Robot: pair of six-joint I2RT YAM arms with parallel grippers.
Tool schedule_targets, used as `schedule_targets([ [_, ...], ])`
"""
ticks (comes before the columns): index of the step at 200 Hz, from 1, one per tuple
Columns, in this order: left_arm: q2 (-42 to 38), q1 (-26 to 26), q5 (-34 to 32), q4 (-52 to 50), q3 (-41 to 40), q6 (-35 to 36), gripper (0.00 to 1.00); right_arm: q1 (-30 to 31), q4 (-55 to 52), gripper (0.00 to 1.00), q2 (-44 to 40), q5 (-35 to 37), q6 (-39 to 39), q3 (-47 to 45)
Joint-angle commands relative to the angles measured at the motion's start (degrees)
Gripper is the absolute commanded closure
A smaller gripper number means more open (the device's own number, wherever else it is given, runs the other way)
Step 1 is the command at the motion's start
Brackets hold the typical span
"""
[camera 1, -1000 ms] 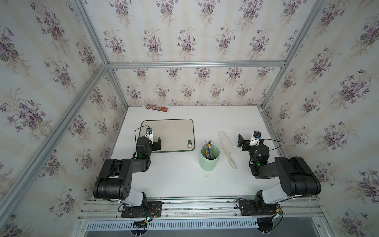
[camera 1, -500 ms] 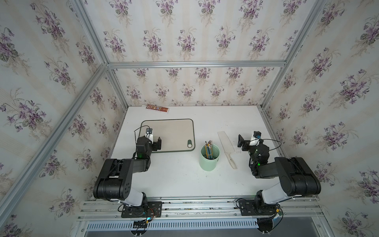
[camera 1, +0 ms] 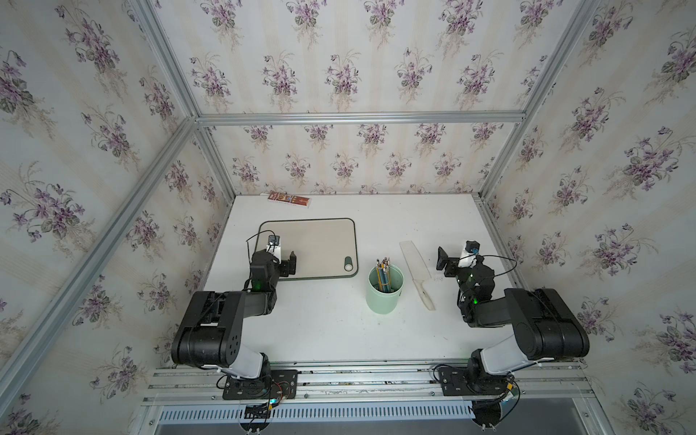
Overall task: Align the knife with the edge of the cutting board
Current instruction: Move the distractor to the center of the board.
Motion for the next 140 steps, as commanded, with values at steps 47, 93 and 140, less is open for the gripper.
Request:
schedule_targets([
  [47,-29.14,-7.99,-12.83,-45.32,11.68,-18.95,0.01,1.2,-13.96,0.0,-20.69,13.86,9.54,1.61],
  [93,-30.45,-6.39,7.03,-59.56,12.88,-35.84,0.01,-0.73,-24.64,0.0,-37.75,1.42,32.93,-1.39],
  [140,-39.12,-8.39,19.68,-66.79,9.45,-36.7,0.01,0.42,-45.58,0.08,-40.77,-19.47,35.51,0.74],
])
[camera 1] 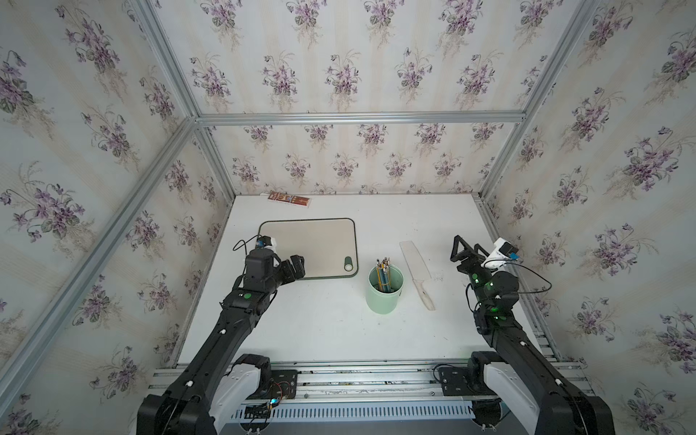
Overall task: Align the knife with the edge of the cutting board
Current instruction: Move the distractor to the center of the board.
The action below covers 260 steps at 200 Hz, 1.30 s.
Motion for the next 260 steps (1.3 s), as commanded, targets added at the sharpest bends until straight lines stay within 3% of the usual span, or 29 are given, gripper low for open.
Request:
schedule_targets([
  [1,-4.41,-1.07,9.01,-7.0,-1.46,-2.55,0.01,0.75,-13.08,0.08,-1.34,-14.14,3.97,-0.33],
  [41,-12.56,-2.09,8.86,-14.23,-3.61,-2.22,0.01,4.6,-21.69,0.17,-9.82,-21.26,1.45,-2.58],
  [88,-9.98,-2.07,6.0,-15.39,-3.42,-2.22,0.01,10.5,-23.82,0.21,-21.59,-27.4,-2.42,-1.69],
  [139,-8.69,-2.03,3.77,-15.9,-3.48,-1.1,0.01,20.44,-21.67,0.24,-24.8,-34.5,-1.72,0.71],
  [174,-9.13,-2.1,1.17,-17.27,-2.73,0.18,0.01,29.96,-17.75,0.28,-20.86,-38.08,-2.59,2.04],
  [206,-9.96,-2.05,-0.98,-17.53,-3.07,0.86,0.01,42.64,-19.83,0.33,-16.02,-35.2,-7.61,3.39],
  [260,-9.32,-2.09,-2.93,-16.36,-4.6,1.12,0.01,52.71,-29.38,0.37,-8.51,-24.26,-12.44,5.53],
])
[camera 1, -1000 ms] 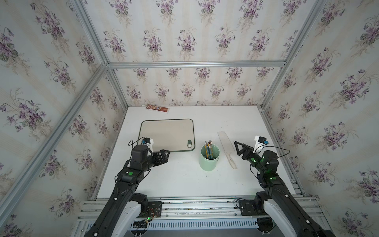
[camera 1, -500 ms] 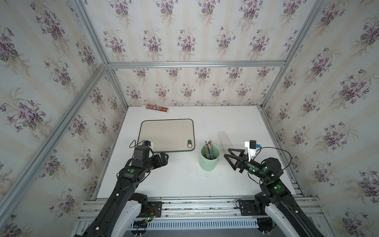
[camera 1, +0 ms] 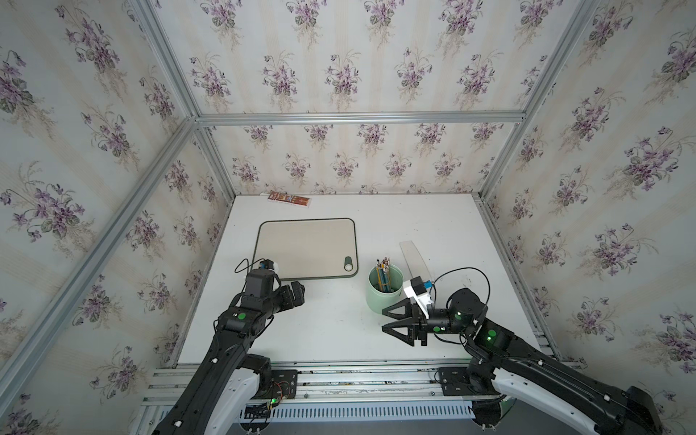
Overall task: Align the knife with the edge of the cutting board
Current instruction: Move the distractor to the center of the board.
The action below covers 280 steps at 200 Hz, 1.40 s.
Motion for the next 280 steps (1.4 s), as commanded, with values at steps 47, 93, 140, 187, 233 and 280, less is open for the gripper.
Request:
schedule_targets([
  [47,0.72,0.02,-3.43,1.09,-1.31,1.06,0.01,6.43,-4.06,0.38,9.74,16.09,-4.77,-0.17],
  [93,1.47,0.05,-4.02,1.61,-1.57,0.97,0.01,6.39,4.04,0.36,16.32,25.18,-4.41,-2.9],
  [140,1.73,0.01,-5.19,1.79,-1.85,0.79,0.01,4.08,11.78,0.38,30.45,34.54,-4.34,1.92],
  [187,0.9,0.02,-5.8,1.92,-2.24,0.62,0.01,-3.36,16.82,0.39,42.34,35.73,-2.75,8.8],
  [233,0.92,0.01,-6.24,1.96,-2.31,0.53,0.01,-10.64,16.83,0.39,54.64,34.79,-4.15,18.57],
  [280,0.98,0.02,-5.53,2.31,-2.51,0.76,0.01,-18.16,17.65,0.38,66.68,28.59,-3.94,30.11],
])
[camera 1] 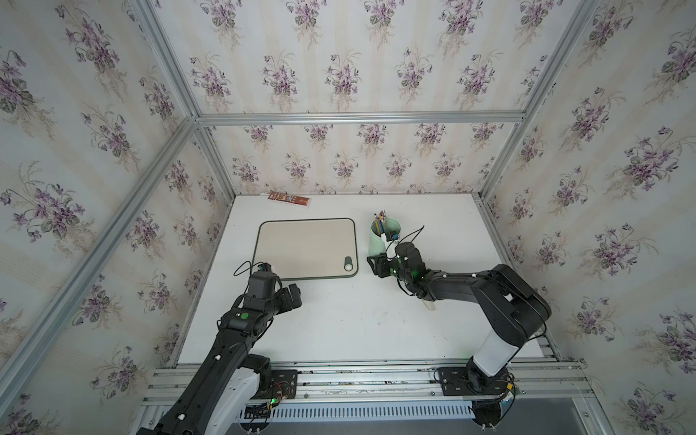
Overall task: Align the knife with the edge of the cutting board
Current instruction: Move the distractor to the center of the board, then adjust the work surface at the center of the board.
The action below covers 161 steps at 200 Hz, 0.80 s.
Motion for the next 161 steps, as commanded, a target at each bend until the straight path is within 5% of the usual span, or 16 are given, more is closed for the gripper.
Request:
schedule_targets([
  [1,0.09,0.01,-0.07,1.37,-0.02,0.69,0.01,-2.32,0.52,0.38,4.06,-3.81,0.02,4.75],
  [55,0.7,0.0,-0.15,1.38,0.06,0.62,0.01,-4.19,-0.88,0.38,6.87,-9.35,1.86,8.44],
  [110,1.24,-0.01,0.37,1.73,0.2,0.62,0.01,5.08,4.75,0.5,1.18,-9.72,4.39,-2.63],
  [161,1.48,0.06,0.28,1.73,0.19,0.54,0.01,8.88,-1.16,0.56,4.61,-14.36,1.0,4.52],
])
